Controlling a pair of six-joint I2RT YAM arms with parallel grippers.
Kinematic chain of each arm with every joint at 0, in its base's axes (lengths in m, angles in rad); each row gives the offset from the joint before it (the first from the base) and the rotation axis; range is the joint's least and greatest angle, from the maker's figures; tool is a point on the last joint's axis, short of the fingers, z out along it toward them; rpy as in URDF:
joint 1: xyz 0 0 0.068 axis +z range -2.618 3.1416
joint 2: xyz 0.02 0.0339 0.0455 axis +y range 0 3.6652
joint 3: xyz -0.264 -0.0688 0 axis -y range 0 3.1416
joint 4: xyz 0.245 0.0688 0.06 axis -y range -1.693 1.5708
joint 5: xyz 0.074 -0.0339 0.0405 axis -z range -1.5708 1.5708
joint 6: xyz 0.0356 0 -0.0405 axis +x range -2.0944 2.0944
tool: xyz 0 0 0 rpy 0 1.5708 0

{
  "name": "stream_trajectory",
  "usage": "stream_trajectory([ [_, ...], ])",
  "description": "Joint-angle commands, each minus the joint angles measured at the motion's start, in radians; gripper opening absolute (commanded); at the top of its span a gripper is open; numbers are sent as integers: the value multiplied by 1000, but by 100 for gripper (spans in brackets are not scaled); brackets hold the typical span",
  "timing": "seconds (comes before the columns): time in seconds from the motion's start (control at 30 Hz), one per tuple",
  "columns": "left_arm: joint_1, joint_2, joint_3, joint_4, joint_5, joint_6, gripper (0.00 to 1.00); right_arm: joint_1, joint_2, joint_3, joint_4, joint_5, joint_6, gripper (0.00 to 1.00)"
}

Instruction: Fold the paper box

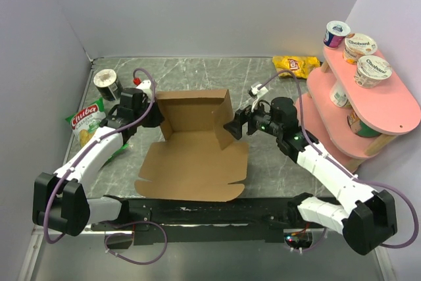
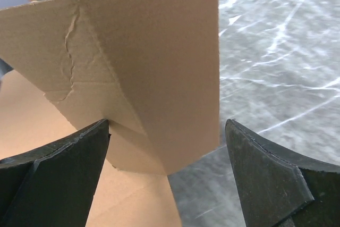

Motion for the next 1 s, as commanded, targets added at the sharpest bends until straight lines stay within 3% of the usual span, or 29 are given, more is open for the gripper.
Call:
stream_trajectory([
  [0.0, -6, -48, 6, 43, 53, -5, 10, 29, 13, 46, 101, 82, -28, 96],
  [0.67, -9, -71, -18, 68, 102, 4, 10, 133, 152, 81, 205, 275, -50, 93],
  [0.77, -15, -86, -28, 86, 117, 5, 10, 138, 184, 94, 214, 349, -42, 89],
  [0.97, -25, -96, -29, 83, 114, 13, 10, 139, 232, 114, 242, 476, -28, 70],
])
